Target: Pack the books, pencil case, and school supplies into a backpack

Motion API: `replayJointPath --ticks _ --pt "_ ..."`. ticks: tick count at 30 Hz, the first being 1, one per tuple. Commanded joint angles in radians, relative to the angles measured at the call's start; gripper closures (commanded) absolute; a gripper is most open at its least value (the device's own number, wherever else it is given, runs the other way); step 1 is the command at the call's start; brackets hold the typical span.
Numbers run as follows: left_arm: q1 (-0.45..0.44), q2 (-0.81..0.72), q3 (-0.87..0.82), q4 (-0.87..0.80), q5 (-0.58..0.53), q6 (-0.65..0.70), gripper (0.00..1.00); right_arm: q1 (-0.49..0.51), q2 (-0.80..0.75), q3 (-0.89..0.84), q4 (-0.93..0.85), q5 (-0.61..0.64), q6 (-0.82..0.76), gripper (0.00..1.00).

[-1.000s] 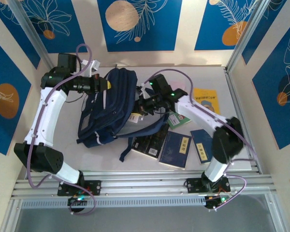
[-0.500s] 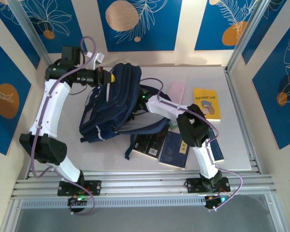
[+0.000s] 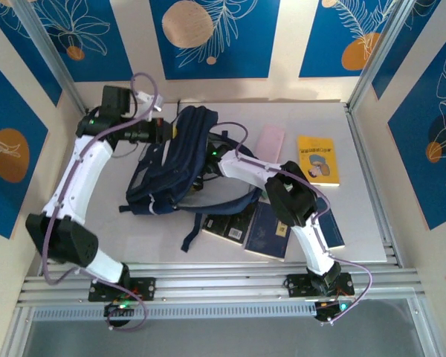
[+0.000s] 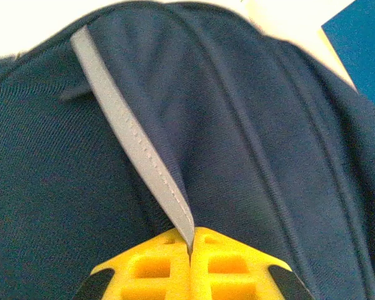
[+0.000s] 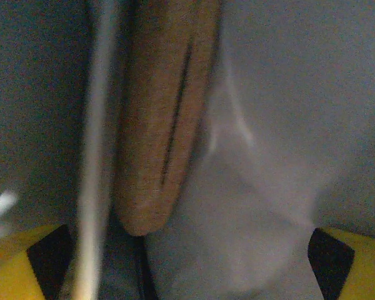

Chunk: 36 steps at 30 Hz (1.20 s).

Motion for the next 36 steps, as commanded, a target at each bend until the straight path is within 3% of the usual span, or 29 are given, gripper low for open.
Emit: replayJointPath --ticks 1,10,14,18,27,29,31,33,36 --pt "0.047 -0.151 -0.152 0.230 0.089 -0.048 1.00 -0.038 -0.110 -0.070 0.018 0.000 -0.069 0.01" --pt "0.104 -0.190 -0.242 0.285 0.113 -0.085 1.00 -0.070 -0.228 -0.165 0.037 -0.083 -0.254 0.01" --pt "0.115 -0.192 -0.254 0.333 0.134 -0.128 1.00 -0.092 -0.215 -0.170 0.044 -0.177 -0.239 0.01" --pt "0.131 -0.190 -0.251 0.321 0.090 -0.146 1.00 -0.124 -0.259 -0.221 0.073 -0.186 -0.226 0.01" --pt "0.202 -0.185 -0.335 0.397 -0.045 -0.293 1.00 -0.230 -0.450 -0.339 0.108 -0.278 -0.275 0.13" --pt "0.204 -0.174 -0.343 0.412 -0.050 -0.304 1.00 -0.244 -0.483 -0.335 0.065 -0.237 -0.301 0.12" --pt "0.204 -0.159 -0.349 0.430 -0.043 -0.314 1.00 -0.263 -0.496 -0.292 -0.065 -0.099 -0.327 0.08" --pt "0.204 -0.153 -0.356 0.448 -0.040 -0.324 1.00 -0.277 -0.485 -0.224 -0.223 0.108 -0.353 0.01" --pt "0.204 -0.151 -0.374 0.480 -0.034 -0.331 1.00 -0.301 -0.416 -0.101 -0.440 0.429 -0.359 0.01"
